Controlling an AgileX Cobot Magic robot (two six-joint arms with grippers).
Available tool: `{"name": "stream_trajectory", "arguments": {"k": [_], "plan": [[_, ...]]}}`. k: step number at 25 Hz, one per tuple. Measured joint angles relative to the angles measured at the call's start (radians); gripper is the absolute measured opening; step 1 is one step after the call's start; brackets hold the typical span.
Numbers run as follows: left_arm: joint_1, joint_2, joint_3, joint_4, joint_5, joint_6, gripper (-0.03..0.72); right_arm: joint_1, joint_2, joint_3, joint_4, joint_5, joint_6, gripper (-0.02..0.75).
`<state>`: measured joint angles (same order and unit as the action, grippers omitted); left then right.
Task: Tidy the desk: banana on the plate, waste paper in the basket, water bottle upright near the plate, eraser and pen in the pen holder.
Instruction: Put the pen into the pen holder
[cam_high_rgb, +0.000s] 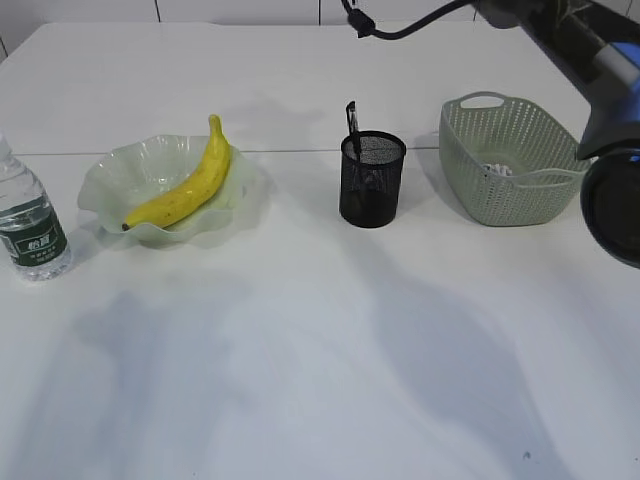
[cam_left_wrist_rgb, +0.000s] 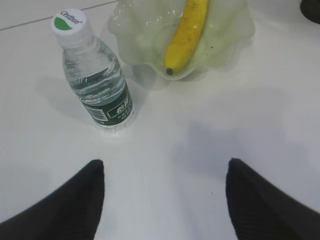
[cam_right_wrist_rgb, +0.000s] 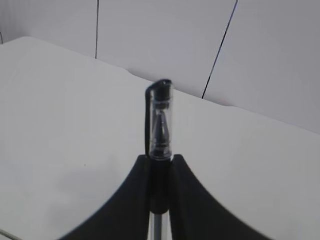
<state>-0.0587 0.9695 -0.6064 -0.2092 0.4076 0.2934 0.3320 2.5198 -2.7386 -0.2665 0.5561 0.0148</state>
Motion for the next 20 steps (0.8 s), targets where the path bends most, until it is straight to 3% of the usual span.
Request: {"name": "stream_trajectory", "arguments": {"k": [6,20], "plan": [[0.0,0.039,0.0,0.0,-0.033,0.0,0.538,-0.045,0.002,0.0,0.149,-0.059,-0.141,0.06],[0.0,0.069,0.0,-0.002,-0.113,0.0,0.538,-0.061,0.106,0.0,0.221,-0.139,-0.179,0.06]]}}
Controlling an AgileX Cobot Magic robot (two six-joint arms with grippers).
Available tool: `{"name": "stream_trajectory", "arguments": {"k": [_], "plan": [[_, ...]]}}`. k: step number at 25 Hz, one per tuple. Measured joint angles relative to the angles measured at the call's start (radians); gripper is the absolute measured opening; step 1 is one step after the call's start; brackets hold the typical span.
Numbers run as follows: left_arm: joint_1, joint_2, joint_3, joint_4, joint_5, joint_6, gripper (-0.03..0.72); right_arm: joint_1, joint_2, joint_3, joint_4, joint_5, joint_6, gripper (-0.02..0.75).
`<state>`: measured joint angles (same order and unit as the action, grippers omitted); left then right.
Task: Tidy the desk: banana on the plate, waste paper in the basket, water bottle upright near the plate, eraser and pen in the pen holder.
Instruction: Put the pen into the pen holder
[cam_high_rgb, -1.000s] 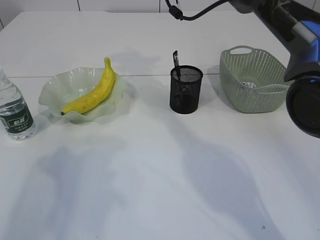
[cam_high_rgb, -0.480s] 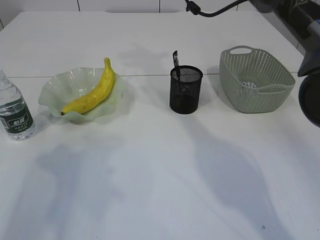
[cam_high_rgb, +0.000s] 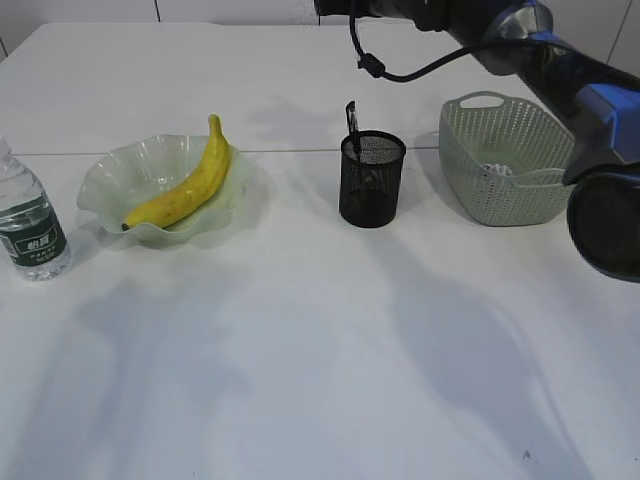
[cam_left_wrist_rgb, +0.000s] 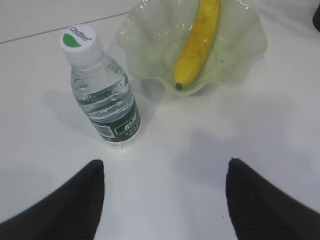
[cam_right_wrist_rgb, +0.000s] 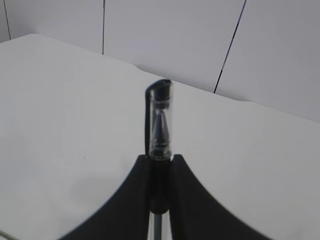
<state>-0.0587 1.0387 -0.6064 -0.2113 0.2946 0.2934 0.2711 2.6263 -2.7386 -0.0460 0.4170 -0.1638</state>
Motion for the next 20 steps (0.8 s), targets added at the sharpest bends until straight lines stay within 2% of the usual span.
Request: {"name": "stream_trajectory", "arguments": {"k": [9,20], "plan": [[0.0,0.002,0.0,0.0,-0.04,0.0,0.537,-0.044,0.041,0.0,0.046,-0.071,-0.012,0.06],[0.0,0.004,0.0,-0.009,-0.057,0.0,0.538,-0.06,0.042,0.0,0.198,-0.108,-0.097,0.06]]}}
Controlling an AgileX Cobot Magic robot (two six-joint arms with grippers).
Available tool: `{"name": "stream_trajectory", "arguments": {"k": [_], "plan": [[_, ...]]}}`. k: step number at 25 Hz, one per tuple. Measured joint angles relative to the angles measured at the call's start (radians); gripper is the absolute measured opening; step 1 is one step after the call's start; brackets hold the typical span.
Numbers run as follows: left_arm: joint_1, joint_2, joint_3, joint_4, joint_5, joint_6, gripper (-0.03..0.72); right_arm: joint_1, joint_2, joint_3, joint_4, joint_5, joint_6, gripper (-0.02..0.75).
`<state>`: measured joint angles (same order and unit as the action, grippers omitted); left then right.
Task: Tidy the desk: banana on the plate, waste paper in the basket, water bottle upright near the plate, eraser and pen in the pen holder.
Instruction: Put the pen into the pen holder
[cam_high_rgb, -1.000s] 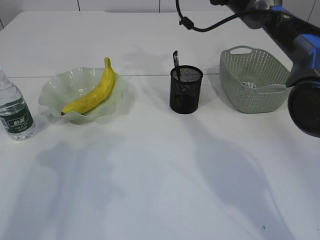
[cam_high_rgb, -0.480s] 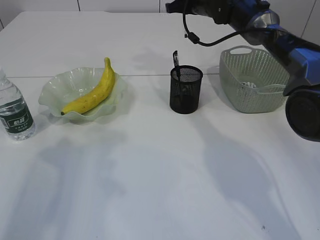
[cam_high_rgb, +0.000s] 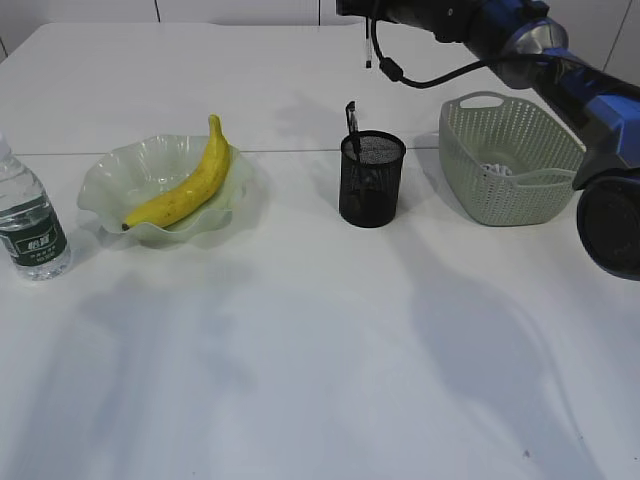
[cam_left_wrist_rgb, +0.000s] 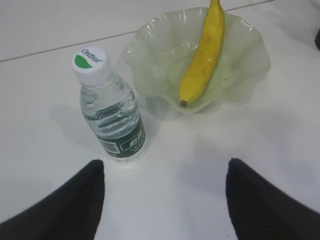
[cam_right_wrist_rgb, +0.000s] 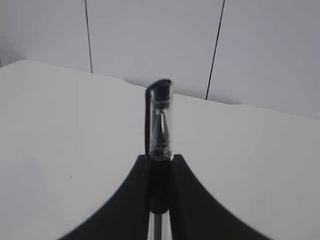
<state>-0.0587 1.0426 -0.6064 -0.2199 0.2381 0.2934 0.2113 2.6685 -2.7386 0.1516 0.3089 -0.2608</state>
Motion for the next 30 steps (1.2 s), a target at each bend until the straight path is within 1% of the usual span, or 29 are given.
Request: {"name": "stream_trajectory", "arguments": {"k": [7,10,14,20,30], "plan": [[0.0,0.0,0.0,-0.019,-0.002,0.0,0.538,0.0,-0.038,0.0,0.227,0.069,-0.24,0.06],[0.0,0.0,0.0,-0.028,-0.002,0.0,0.538,0.0,-0.072,0.0,0.278,0.08,-0.293,0.06],[0.0,0.0,0.0,-0.038,-0.002,0.0,0.538,0.0,-0.1,0.0,0.289,0.112,-0.306,0.06],[0.0,0.0,0.0,-0.041,-0.002,0.0,0.538,0.0,-0.1,0.0,0.29,0.205,-0.321,0.06],[0.0,0.0,0.0,-0.043,-0.002,0.0,0.538,0.0,-0.163,0.0,0.291,0.274,-0.323,0.06]]}}
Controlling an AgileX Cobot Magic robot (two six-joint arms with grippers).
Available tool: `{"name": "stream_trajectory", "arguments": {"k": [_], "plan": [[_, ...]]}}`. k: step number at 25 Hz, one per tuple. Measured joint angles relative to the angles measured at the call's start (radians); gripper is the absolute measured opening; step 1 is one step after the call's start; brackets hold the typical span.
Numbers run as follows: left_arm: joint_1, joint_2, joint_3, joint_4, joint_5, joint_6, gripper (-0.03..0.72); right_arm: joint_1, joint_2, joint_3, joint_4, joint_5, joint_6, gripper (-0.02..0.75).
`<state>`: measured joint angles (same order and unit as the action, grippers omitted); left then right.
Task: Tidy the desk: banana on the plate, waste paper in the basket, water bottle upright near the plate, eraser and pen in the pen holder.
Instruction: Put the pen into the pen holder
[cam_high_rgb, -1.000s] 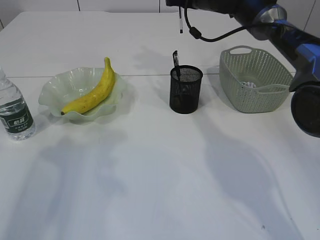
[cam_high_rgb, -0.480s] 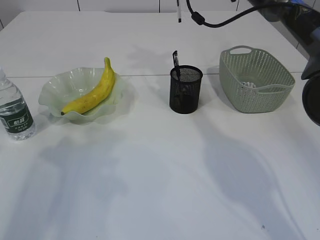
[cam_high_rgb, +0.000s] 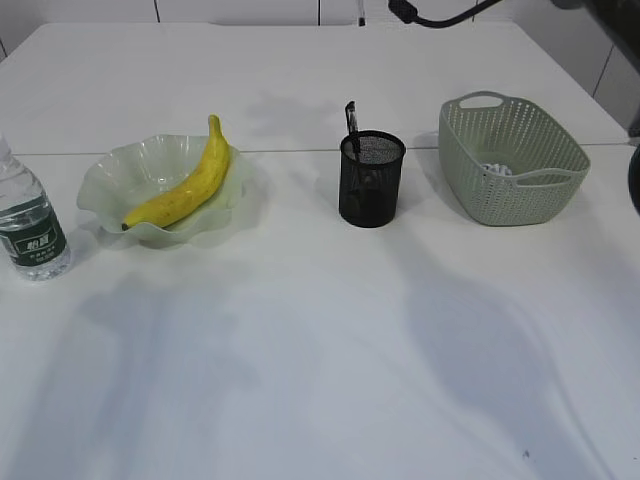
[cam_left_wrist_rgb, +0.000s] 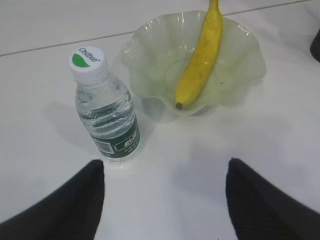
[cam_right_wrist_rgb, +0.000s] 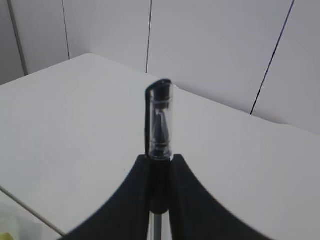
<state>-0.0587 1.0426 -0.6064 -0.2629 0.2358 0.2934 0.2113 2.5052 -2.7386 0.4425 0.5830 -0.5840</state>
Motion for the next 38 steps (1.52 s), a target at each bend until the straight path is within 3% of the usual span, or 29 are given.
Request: {"name": "stream_trajectory", "arguments": {"k": [22,38], "plan": [[0.0,0.0,0.0,-0.006,0.0,0.0,0.538,0.0,-0.17,0.0,-0.051,0.171,0.014,0.06],[0.0,-0.023,0.0,-0.032,0.0,0.0,0.538,0.0,-0.401,-0.002,-0.165,0.274,0.232,0.06]]}}
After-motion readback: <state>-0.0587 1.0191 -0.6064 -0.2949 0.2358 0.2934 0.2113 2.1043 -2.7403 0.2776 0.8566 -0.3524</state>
